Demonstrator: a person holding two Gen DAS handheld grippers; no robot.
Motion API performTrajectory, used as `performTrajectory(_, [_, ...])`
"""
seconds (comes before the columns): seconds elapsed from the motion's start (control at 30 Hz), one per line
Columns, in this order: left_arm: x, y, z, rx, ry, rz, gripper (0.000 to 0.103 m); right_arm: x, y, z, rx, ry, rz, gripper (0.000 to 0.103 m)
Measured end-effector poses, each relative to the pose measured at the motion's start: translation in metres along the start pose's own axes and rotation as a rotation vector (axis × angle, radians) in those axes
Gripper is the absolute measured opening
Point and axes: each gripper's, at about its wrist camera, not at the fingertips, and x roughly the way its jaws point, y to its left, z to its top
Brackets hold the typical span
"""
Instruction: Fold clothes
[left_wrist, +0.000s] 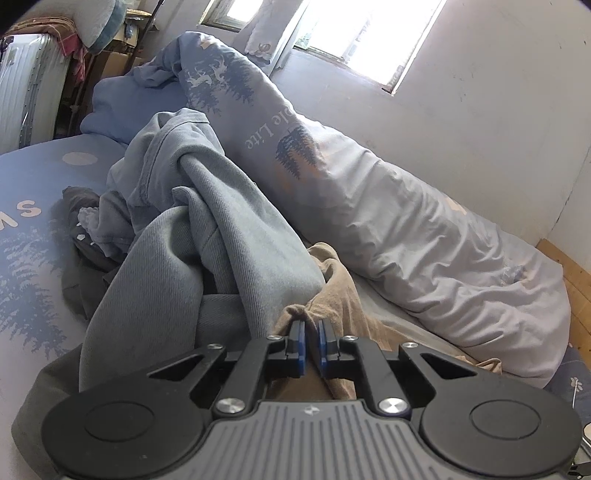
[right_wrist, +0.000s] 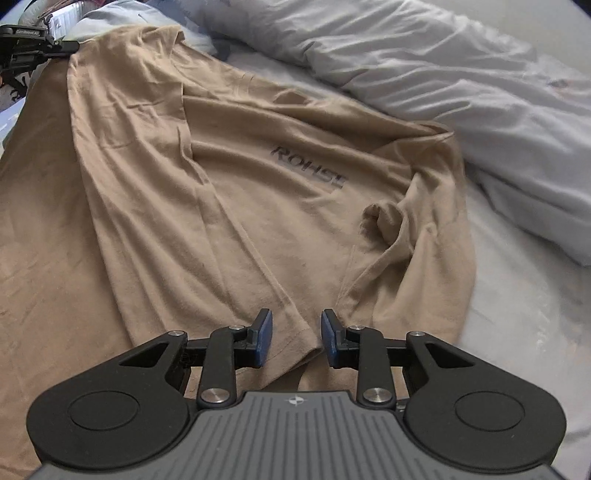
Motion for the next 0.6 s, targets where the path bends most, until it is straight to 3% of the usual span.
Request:
performTrajectory(0.07, [0.000,0.002,0.001,-0.006,-0.007,-0.004,0.004,0.002,-0.003,0.001,-0.003,0.024,0.028,0.015])
performTrajectory(0.17, [-0.003,0.008,0.002,-0.044,-0.022,-0.013,0.002,0.001,0.002,0.008,-0.074,0.061,0.022,0.008])
performTrajectory(0.47, [-0.017,0.032,-0.002,-0.237,-0.120,-0.048,0.000,-0.001,-0.014,0.044,-0.157,0.086,-0.130,0.005])
performTrajectory(0.53, [-0.020,0.036,-0.002,-0.259,-0.131,-0.054,0.000,0.000,-0.017,0.054,-0.147,0.089,-0.128,0.005])
performTrajectory(0.6, [-0.020,0.041,-0.001,-0.273,-0.104,-0.106,0.000,-0.001,-0.015,0.066,-0.117,0.037,-0.100,0.005])
